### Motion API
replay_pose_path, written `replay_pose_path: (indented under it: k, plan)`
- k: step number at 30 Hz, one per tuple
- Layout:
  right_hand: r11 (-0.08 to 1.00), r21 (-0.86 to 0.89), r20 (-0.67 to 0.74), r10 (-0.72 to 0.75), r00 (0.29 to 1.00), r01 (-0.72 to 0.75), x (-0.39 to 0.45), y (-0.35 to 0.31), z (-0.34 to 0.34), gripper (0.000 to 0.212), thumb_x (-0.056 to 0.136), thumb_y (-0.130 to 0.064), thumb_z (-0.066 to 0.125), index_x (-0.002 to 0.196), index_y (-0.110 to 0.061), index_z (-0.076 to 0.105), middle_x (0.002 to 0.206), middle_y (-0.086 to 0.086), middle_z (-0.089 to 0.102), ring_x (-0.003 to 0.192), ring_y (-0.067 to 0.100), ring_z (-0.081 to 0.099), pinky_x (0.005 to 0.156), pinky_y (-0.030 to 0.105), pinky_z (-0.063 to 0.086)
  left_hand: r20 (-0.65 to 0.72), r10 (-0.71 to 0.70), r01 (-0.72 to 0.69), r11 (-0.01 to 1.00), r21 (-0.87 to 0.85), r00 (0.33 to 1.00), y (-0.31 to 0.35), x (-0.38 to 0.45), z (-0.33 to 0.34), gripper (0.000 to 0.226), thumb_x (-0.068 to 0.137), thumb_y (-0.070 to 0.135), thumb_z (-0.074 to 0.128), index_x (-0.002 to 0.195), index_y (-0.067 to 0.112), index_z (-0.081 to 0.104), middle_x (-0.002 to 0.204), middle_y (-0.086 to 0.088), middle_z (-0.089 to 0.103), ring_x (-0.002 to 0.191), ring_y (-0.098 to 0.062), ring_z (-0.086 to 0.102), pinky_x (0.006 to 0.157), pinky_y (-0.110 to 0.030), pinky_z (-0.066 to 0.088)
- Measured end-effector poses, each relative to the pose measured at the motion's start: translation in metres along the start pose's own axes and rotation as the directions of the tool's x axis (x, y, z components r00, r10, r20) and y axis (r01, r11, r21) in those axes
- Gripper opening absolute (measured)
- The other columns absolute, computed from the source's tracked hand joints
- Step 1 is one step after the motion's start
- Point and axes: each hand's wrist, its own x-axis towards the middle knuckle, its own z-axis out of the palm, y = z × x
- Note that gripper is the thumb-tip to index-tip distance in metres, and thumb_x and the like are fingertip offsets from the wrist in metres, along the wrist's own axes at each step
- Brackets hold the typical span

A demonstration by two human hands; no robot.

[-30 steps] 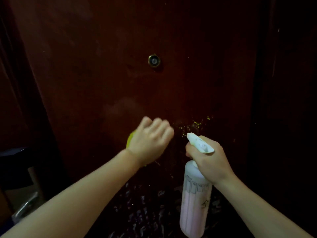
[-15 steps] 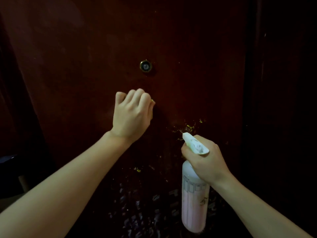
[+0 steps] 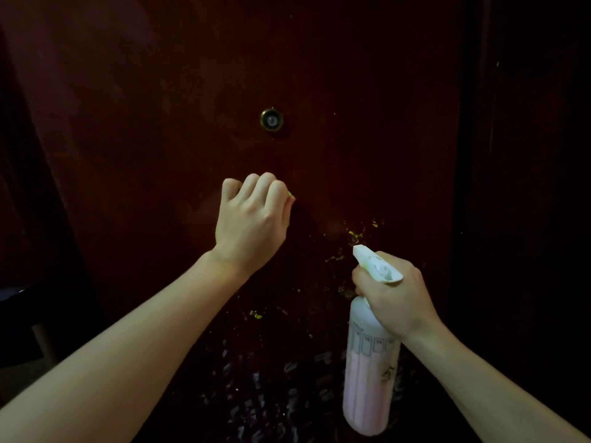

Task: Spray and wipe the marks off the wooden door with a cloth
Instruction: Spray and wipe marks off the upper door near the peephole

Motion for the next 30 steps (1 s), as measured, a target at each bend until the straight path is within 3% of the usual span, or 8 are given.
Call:
replay_pose_path:
  k: [3, 9, 13, 17, 22, 25, 30]
  plan:
    - [0.999, 0.031, -0.004, 0.009, 1.000, -0.009, 0.000, -0.002, -0.005, 0.028, 0.083, -0.013, 0.062, 0.068, 0.007, 0.049, 0.061, 0.020, 0.049, 0.053, 0.015, 0.041, 0.047, 0.025, 0.034, 0.002, 0.006, -0.006, 1.000, 0.003, 1.000, 0.002, -0.002, 0.000, 0.021, 0.094, 0.015, 0.056, 0.074, 0.009, 0.051, 0.071, -0.001, 0.053, 0.061, -0.018, 0.048, 0.064, -0.036, 0.032]
    - [1.000, -0.001, -0.021, 0.002, 1.000, -0.002, 0.000, -0.001, -0.011, 0.028, 0.083, -0.009, 0.059, 0.066, 0.009, 0.047, 0.061, 0.023, 0.051, 0.052, 0.018, 0.042, 0.048, 0.029, 0.034, 0.019, 0.008, -0.007, 1.000, -0.008, 1.000, 0.006, -0.007, 0.001, 0.021, 0.094, 0.015, 0.055, 0.075, 0.010, 0.051, 0.072, -0.001, 0.053, 0.061, -0.018, 0.047, 0.065, -0.035, 0.030]
    - [0.999, 0.030, -0.011, 0.028, 1.000, -0.027, -0.003, 0.002, -0.016, 0.028, 0.083, -0.013, 0.061, 0.068, 0.007, 0.049, 0.061, 0.020, 0.051, 0.054, 0.017, 0.044, 0.050, 0.029, 0.036, 0.038, 0.015, -0.015, 1.000, -0.016, 0.999, 0.009, -0.009, 0.001, 0.021, 0.094, 0.015, 0.056, 0.075, 0.010, 0.050, 0.071, -0.001, 0.052, 0.060, -0.018, 0.046, 0.065, -0.035, 0.030]
    - [0.999, 0.044, 0.029, 0.013, 0.999, -0.014, -0.005, 0.001, -0.016, 0.024, 0.084, -0.017, 0.064, 0.068, -0.002, 0.053, 0.055, -0.003, 0.046, 0.051, 0.008, 0.040, 0.048, 0.022, 0.035, 0.053, 0.033, -0.033, 0.999, -0.012, 0.998, 0.013, -0.007, 0.000, 0.020, 0.094, 0.015, 0.056, 0.075, 0.009, 0.052, 0.072, -0.002, 0.053, 0.061, -0.019, 0.048, 0.066, -0.036, 0.031]
    - [0.999, 0.039, 0.009, 0.017, 1.000, -0.017, -0.003, 0.004, -0.016, 0.028, 0.086, -0.012, 0.061, 0.071, 0.008, 0.051, 0.056, 0.009, 0.045, 0.051, 0.015, 0.039, 0.048, 0.028, 0.033, -0.003, -0.083, 0.083, 0.996, 0.010, 0.997, 0.022, 0.036, 0.010, 0.014, 0.093, 0.013, 0.056, 0.080, 0.010, 0.053, 0.073, -0.001, 0.053, 0.063, -0.018, 0.048, 0.067, -0.035, 0.030]
    - [0.999, 0.030, -0.015, 0.040, 0.999, -0.040, -0.002, 0.007, -0.017, 0.029, 0.084, -0.011, 0.060, 0.068, 0.009, 0.048, 0.057, 0.018, 0.047, 0.052, 0.018, 0.041, 0.050, 0.033, 0.036, 0.049, 0.052, -0.051, 0.998, -0.023, 0.997, 0.043, 0.030, 0.017, 0.012, 0.092, 0.014, 0.056, 0.081, 0.012, 0.053, 0.076, -0.004, 0.055, 0.068, -0.023, 0.051, 0.067, -0.038, 0.032]
    - [0.999, 0.009, 0.007, 0.037, 0.999, -0.037, -0.001, 0.010, -0.018, 0.029, 0.081, -0.012, 0.061, 0.063, 0.003, 0.043, 0.053, 0.002, 0.043, 0.049, 0.013, 0.038, 0.047, 0.028, 0.032, 0.188, 0.318, -0.297, 0.946, -0.128, 0.929, 0.070, -0.030, 0.016, 0.013, 0.084, 0.009, 0.063, 0.076, 0.013, 0.054, 0.073, -0.002, 0.052, 0.063, -0.023, 0.048, 0.063, -0.038, 0.033]
